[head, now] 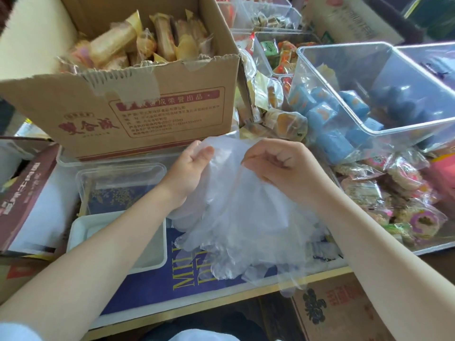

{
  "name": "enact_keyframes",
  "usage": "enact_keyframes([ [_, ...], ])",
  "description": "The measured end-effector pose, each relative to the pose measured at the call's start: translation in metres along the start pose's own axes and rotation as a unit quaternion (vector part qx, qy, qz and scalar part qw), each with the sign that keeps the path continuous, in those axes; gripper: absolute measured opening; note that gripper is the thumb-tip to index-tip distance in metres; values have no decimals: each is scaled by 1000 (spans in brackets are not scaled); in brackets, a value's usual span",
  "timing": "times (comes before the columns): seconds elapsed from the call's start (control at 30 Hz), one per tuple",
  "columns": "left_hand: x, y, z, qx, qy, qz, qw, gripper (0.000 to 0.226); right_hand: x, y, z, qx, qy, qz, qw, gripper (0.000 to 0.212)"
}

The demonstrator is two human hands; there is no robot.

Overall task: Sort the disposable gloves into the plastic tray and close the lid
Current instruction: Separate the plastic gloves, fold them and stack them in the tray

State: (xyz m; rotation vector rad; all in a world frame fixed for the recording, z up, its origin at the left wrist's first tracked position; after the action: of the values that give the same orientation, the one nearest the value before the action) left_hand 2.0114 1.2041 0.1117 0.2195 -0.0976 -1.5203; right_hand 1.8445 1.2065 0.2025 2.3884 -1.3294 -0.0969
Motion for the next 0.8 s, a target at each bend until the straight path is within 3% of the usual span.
enact_keyframes([
  [0.23, -19, -16, 7, -60, 24, -66, 996, 36, 14, 5, 36, -1, -128, 125, 984, 22],
  [0.37, -27, -22, 3, -96, 61, -103, 988, 51, 12, 10, 38, 13, -115, 136, 984, 23],
  [0.47, -27, -27, 0, -120, 80, -72, 987, 38, 12, 7, 33, -7, -80, 71, 994, 22],
  [0.57, -26, -28, 1, -104, 80, -54, 990, 28, 6, 5, 21, -153, 11, 52, 987, 23],
  [0.67, -12, -11, -11, -32, 81, 51, 995, 16, -3, 8, -1, -221, 123, 71, 965, 23],
  [0.8, 0, 11, -26, -31, 137, 147, 979, 42, -12, 9, -6, -198, 104, 6, 975, 19],
])
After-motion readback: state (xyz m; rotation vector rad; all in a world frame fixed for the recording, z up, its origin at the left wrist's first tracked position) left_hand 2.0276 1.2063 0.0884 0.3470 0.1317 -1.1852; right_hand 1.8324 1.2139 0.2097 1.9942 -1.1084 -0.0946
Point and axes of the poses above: each hand's wrist, its own x-axis towards the middle knuckle, its own y-axis out of the back of the hand, z = x × y, the point moved 5 cm from there along x, towards the middle knuckle, and after that the axes turned 9 degrees about x, right-handed, at the moved point
